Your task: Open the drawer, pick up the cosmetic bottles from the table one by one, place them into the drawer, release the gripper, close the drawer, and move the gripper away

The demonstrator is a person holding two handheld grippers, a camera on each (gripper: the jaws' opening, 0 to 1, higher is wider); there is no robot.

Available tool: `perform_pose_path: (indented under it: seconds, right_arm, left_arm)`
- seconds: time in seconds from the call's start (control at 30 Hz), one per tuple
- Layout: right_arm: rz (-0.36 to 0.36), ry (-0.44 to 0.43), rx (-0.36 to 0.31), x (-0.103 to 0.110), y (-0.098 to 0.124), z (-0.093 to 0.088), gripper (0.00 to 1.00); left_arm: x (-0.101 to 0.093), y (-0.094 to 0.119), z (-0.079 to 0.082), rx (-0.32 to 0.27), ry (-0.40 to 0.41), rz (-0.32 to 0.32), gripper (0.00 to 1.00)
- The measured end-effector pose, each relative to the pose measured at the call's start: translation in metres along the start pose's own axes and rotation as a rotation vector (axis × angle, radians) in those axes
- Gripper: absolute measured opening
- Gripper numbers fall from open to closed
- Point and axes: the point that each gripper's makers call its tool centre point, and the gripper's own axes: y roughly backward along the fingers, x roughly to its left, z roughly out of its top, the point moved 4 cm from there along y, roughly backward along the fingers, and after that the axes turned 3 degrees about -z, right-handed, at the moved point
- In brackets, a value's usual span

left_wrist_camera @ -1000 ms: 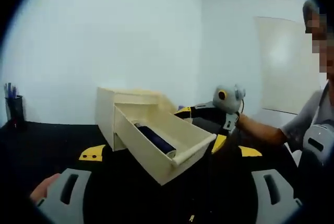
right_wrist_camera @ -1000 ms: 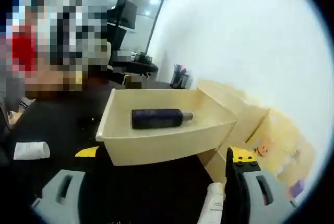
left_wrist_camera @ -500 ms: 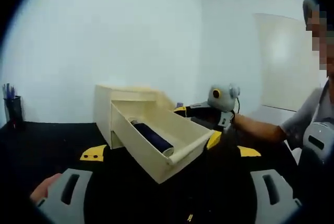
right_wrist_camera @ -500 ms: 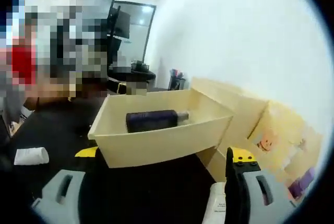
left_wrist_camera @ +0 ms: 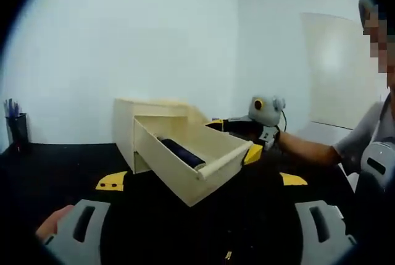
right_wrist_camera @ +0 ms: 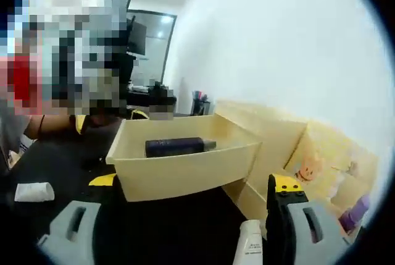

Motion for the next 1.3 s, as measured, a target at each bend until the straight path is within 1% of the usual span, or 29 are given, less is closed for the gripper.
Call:
perform_pose_path:
  seconds: [0.23, 0.33, 0.4, 0.47, 0.53, 0.8, 1.1, 1.3]
  right_arm:
    - [-0.051, -0.021, -0.029, -0.007, -0.001, 0.003, 0.93]
    - [-0.087, -0.007, -0.041, -0.011, 0.0, 0.006, 0.92]
    - [-0.121, 0.019, -0.043, -0.014, 0.0, 0.006, 0.91]
    - [-0.147, 0.028, -0.053, -0.018, 0.001, 0.008, 0.89]
    - [-0.191, 0.047, -0.048, -0.024, 0.003, 0.009, 0.88]
    - [-0.214, 0.044, -0.049, -0.032, 0.001, 0.009, 0.92]
    - [-0.253, 0.054, -0.036, -0.044, -0.011, 0.01, 0.92]
    - [-0.289, 0.074, -0.039, -0.053, -0.013, 0.009, 0.92]
  left_arm:
    - [0.0, 0.0, 0.0, 0.005, -0.005, 0.001, 0.9]
    - [0.0, -0.001, -0.001, 0.013, -0.013, 0.002, 0.89]
    - [0.0, -0.001, -0.001, 0.017, -0.02, 0.003, 0.89]
    - [-0.001, -0.001, 0.0, 0.013, -0.022, 0.0, 0.89]
    - [-0.001, 0.0, 0.001, 0.007, -0.021, -0.001, 0.89]
    - [0.001, 0.002, 0.004, -0.012, -0.02, 0.003, 0.87]
    - [0.001, 0.001, 0.007, -0.027, -0.023, 0.002, 0.86]
    - [0.003, -0.001, 0.004, -0.019, -0.025, 0.006, 0.85]
